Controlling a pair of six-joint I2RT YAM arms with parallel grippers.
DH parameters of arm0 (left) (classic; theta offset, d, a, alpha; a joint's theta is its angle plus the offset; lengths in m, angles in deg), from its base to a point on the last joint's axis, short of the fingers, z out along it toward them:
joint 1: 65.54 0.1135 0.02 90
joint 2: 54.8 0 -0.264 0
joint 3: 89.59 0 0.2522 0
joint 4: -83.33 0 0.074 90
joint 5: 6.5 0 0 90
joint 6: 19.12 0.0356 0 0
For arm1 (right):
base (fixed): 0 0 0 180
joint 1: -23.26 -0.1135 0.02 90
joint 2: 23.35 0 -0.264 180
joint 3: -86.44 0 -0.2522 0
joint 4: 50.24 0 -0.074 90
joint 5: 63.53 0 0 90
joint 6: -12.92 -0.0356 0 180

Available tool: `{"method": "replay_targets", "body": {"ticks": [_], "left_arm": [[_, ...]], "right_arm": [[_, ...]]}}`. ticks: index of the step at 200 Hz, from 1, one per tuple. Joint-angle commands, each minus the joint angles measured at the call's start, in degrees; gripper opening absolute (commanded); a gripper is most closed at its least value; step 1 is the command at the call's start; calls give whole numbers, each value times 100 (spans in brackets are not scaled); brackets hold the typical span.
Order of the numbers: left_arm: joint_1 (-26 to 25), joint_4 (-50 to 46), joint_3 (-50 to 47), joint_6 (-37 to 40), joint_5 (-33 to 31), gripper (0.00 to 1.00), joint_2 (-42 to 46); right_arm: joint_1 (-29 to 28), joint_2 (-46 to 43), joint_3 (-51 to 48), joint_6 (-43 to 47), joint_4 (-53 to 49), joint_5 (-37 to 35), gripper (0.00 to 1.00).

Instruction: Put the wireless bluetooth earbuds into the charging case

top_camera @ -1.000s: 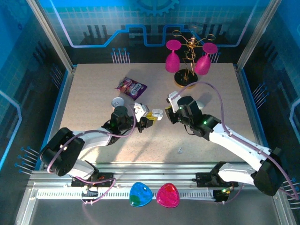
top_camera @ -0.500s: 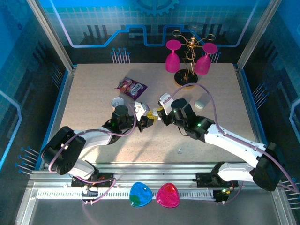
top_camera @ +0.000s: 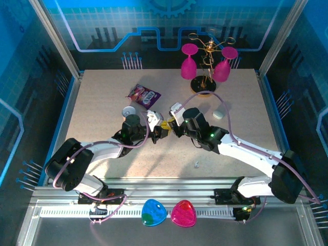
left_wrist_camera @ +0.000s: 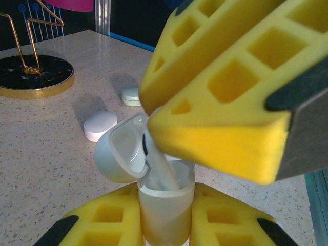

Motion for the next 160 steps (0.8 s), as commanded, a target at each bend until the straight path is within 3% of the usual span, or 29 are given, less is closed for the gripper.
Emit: {"method": "replay_targets", "body": {"ticks": [1, 53, 96, 134, 160], "left_arm": [[27, 120, 154, -113, 169, 18, 122], [29, 130, 132, -134, 67, 18, 162], [36, 307, 115, -152, 149, 18, 157], [31, 544, 24, -134, 306, 18, 165], [33, 669, -44, -78, 409, 18, 209]], "right_arm": [[-90, 98, 11, -13, 220, 89, 18], [-92, 78, -50, -23, 238, 293, 18], [-104, -104, -68, -81, 121, 350, 27], [-44, -520, 36, -294, -74, -3, 44], [6, -854, 4, -426, -42, 176, 55]]}}
